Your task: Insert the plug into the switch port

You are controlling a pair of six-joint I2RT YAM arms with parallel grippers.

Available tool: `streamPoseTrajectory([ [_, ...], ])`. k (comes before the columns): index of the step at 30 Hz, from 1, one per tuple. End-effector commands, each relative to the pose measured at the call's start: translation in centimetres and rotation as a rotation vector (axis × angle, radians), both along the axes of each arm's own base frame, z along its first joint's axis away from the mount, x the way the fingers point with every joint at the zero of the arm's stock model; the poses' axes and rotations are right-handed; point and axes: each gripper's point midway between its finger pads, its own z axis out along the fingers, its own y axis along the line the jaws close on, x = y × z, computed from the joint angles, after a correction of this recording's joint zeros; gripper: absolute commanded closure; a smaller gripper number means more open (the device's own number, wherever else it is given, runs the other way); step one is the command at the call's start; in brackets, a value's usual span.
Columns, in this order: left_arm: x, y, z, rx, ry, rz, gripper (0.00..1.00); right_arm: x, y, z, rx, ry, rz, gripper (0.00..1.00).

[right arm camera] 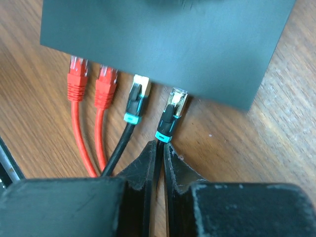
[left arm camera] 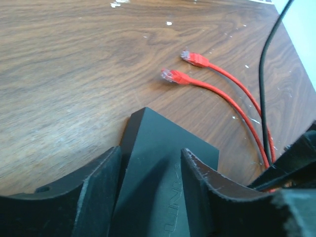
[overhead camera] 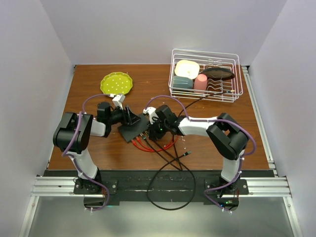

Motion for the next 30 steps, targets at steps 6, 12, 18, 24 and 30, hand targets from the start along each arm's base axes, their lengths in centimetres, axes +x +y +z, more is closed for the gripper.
streamPoseTrajectory([
  [6,-1.8,-3.2,1.7,-0.078,-0.034,-0.182,0.49,1.1,1.5,4.5,0.148,-0.163,0.101,1.00],
  [12,-1.8,-3.5,1.4,-0.067,-0.024,-0.192,0.52,2.0,0.5,3.9,0.142,-0.167,0.059,1.00],
  [18,-1.8,-3.7,0.8,-0.055,0.003,-0.191,0.56,3.2,0.4,3.7,0.138,-0.137,-0.070,1.00],
  [24,-1.9,-3.8,0.5,-0.038,0.038,-0.177,0.59,4.1,0.6,5.1,0.194,-0.124,-0.176,1.00],
  [30,-2.1,-4.7,-0.4,0.020,0.080,-0.193,0.60,4.6,1.4,6.3,0.241,-0.124,-0.198,1.00],
])
